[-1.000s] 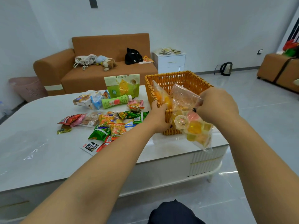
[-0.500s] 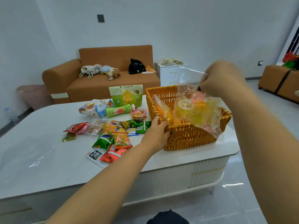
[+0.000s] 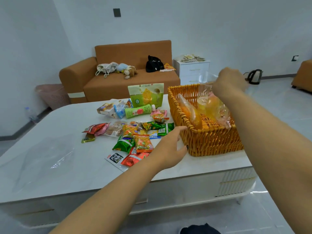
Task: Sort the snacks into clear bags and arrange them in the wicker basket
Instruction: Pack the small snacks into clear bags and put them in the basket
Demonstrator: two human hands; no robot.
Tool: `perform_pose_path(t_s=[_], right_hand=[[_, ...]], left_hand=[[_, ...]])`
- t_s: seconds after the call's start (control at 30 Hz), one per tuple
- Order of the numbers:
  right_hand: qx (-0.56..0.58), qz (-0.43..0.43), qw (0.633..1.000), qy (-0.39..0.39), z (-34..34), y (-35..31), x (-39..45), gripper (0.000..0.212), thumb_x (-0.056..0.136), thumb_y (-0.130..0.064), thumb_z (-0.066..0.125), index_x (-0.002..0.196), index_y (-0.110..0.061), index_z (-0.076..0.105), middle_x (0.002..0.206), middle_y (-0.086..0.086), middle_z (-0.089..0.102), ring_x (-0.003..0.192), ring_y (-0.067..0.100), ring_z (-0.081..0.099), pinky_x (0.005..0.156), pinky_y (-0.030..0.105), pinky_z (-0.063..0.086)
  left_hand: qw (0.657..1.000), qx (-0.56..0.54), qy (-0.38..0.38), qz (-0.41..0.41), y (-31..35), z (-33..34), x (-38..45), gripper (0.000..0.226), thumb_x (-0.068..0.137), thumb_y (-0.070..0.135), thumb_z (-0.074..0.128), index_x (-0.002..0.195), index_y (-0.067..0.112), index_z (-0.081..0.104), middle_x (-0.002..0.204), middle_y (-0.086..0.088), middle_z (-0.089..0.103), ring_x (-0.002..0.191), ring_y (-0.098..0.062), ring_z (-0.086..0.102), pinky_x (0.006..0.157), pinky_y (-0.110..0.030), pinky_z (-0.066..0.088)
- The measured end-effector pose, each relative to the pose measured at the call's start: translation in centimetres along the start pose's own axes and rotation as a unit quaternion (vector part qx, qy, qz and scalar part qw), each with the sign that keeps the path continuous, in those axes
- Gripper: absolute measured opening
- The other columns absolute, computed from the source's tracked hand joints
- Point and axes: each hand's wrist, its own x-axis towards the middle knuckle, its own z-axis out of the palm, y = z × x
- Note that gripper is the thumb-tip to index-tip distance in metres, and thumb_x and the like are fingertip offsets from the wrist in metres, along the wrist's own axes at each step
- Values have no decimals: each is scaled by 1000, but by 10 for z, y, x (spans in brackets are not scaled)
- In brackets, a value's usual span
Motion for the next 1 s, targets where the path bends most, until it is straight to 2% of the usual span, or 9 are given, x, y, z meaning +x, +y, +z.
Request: perform_pose_path(t_s=[0.2, 0.33, 0.4, 0.47, 0.53, 0.6, 0.67, 0.83, 1.0], right_hand=[[-3, 7, 1000, 5, 16, -7, 19, 18, 84, 4, 55, 100, 1, 60, 108, 21, 62, 102, 40, 59, 70, 36, 41], [-3, 6, 999, 33, 14, -3, 25, 9, 82, 7, 56, 82, -1, 51, 93, 21, 58, 93, 40, 59, 67, 35, 41], [-8, 5, 999, 36, 19, 2, 26, 9, 85, 4, 56, 80, -2, 50, 86, 17, 52, 85, 37, 56, 67, 35, 41], [-9, 5, 1000, 26, 33, 6, 24, 12, 90, -6, 57, 79, -2, 52, 85, 14, 55, 77, 32, 51, 65, 33, 42], [-19, 9, 1000, 14, 55, 10, 15, 17, 93, -15, 58, 83, -2, 57, 80, 11, 55, 75, 29, 53, 62, 33, 44], [-31, 20, 999, -10, 76, 16, 1, 12, 93, -13, 58, 91, -1, 61, 77, 10, 54, 74, 28, 57, 62, 35, 50], [-53, 29, 998, -35, 90, 22, -11, 13, 93, -9, 54, 99, -2, 63, 83, 12, 57, 75, 29, 58, 63, 37, 51], [-118, 0, 990, -82, 87, 26, -9, 37, 93, -3, 51, 129, -13, 53, 96, 16, 61, 84, 31, 61, 73, 40, 56], [-162, -40, 985, -37, 80, 27, -4, 45, 92, 1, 51, 134, -13, 48, 86, 14, 61, 77, 28, 62, 70, 39, 58]], left_hand=[[1000, -17, -18, -14, -15, -17, -20, 59, 94, 23, 61, 144, 36, 34, 150, 6, 41, 137, -11, 40, 112, -40, 38], [999, -27, -29, -12, -27, -18, -26, 57, 94, 25, 60, 143, 39, 35, 150, 7, 41, 138, -8, 39, 112, -36, 38], [999, -40, -26, -16, -30, -17, -24, 56, 94, 23, 61, 142, 39, 36, 149, 6, 42, 139, -8, 38, 110, -33, 39], [998, -51, -19, -20, -32, -15, -20, 55, 94, 24, 62, 141, 38, 38, 149, 9, 42, 138, -9, 40, 113, -39, 36], [997, -67, -12, -26, -31, -14, -16, 54, 93, 24, 62, 140, 36, 38, 148, 12, 41, 137, -9, 42, 113, -39, 35], [996, -86, -14, -26, -28, -13, -13, 53, 94, 21, 61, 141, 34, 38, 150, 11, 39, 137, -10, 41, 108, -32, 39], [995, -94, -10, -21, -26, -14, -11, 52, 95, 20, 61, 140, 33, 39, 150, 11, 40, 136, -10, 42, 108, -32, 40], [994, -109, 7, -27, -27, -21, -13, 49, 95, 18, 60, 138, 31, 42, 148, 10, 42, 134, -11, 44, 108, -33, 40], [993, -113, 12, -37, -29, -28, -19, 46, 95, 18, 60, 135, 33, 44, 148, 10, 43, 135, -14, 44, 109, -34, 40]])
